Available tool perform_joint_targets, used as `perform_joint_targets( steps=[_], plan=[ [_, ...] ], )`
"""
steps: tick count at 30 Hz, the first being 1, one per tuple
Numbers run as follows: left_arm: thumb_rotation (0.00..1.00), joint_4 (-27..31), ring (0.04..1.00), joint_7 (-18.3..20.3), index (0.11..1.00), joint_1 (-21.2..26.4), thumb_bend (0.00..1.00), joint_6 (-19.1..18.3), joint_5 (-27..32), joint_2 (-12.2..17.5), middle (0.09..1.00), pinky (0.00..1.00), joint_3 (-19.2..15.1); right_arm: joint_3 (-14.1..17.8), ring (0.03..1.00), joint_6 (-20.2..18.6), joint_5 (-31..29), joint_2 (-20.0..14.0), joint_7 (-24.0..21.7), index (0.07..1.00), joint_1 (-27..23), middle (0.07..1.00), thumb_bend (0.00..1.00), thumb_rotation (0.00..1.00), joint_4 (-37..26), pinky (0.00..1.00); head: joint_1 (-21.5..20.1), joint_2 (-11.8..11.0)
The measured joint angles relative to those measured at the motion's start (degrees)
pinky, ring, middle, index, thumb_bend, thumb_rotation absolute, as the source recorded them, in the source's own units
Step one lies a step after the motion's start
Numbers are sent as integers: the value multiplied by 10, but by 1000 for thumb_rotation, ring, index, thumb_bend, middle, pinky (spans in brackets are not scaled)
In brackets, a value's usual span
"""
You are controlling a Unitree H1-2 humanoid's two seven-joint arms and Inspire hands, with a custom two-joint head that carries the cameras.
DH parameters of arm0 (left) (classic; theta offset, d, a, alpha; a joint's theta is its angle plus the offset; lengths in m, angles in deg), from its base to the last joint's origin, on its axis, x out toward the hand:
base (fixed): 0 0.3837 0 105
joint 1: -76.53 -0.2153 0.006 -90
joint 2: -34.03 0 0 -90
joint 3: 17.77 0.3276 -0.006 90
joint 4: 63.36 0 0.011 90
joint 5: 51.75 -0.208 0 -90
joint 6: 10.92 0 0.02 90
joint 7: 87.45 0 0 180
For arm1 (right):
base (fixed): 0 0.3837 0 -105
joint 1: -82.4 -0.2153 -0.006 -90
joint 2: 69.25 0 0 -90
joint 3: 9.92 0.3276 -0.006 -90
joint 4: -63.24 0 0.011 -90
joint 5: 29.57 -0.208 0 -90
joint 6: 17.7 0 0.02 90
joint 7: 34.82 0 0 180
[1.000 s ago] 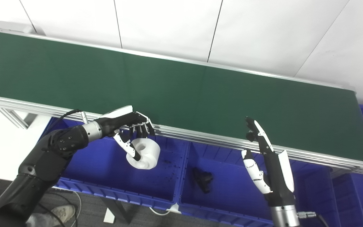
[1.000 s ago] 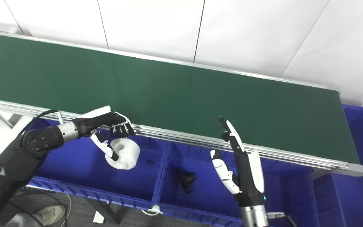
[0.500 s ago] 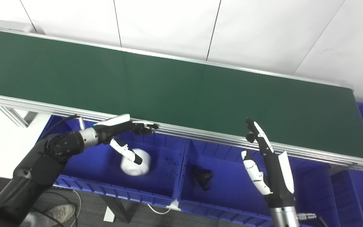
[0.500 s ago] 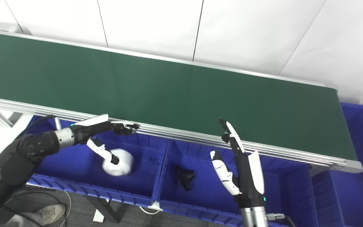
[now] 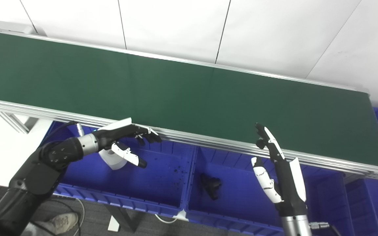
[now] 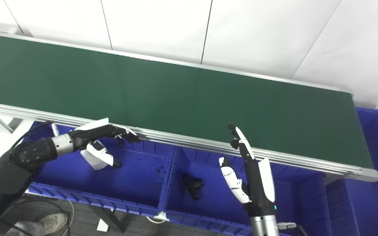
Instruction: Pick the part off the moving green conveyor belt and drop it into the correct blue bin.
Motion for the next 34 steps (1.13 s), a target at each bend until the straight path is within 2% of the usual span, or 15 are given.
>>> perform_joint_targets(
  steps=[5,8,9,12,18,21,23,29,34],
  plan=[
    [228,72,689,-23,739,-56,611,11,70,-46,747,621,-33,-1,919,0,4,5,0,917,0,925,411,911,0,871,-5,-1],
    [280,103,741,-30,764,-85,591,10,103,-73,783,673,-45,-1,919,0,7,5,0,920,0,927,402,914,0,874,-12,1],
    [341,107,769,-29,780,-92,589,8,109,-78,797,702,-46,-2,920,0,7,5,0,921,0,927,401,907,0,875,-18,1],
    [421,125,817,-30,815,-110,585,-7,132,-85,834,766,-53,-3,919,0,7,5,0,922,1,928,406,913,0,872,-26,3],
    [457,149,888,-24,887,-132,546,-15,155,-99,915,833,-48,-10,922,-1,22,14,0,921,5,931,414,960,-1,877,-69,6],
    [511,149,931,-22,933,-132,516,-15,159,-102,957,866,-48,-17,912,-1,31,25,0,919,7,924,399,940,-2,870,-80,11],
    [543,149,953,-13,952,-132,498,-17,171,-102,971,897,-48,-21,909,-1,37,33,0,920,8,922,393,937,-2,867,-99,25],
    [647,175,980,14,964,-131,434,-54,216,-101,990,935,-45,-27,922,-1,46,44,1,933,18,935,412,949,-9,885,-107,35],
    [699,176,977,18,961,-132,384,-65,218,-104,990,938,-42,-30,920,-1,49,54,9,927,50,935,421,966,-14,880,-122,47]
  ],
)
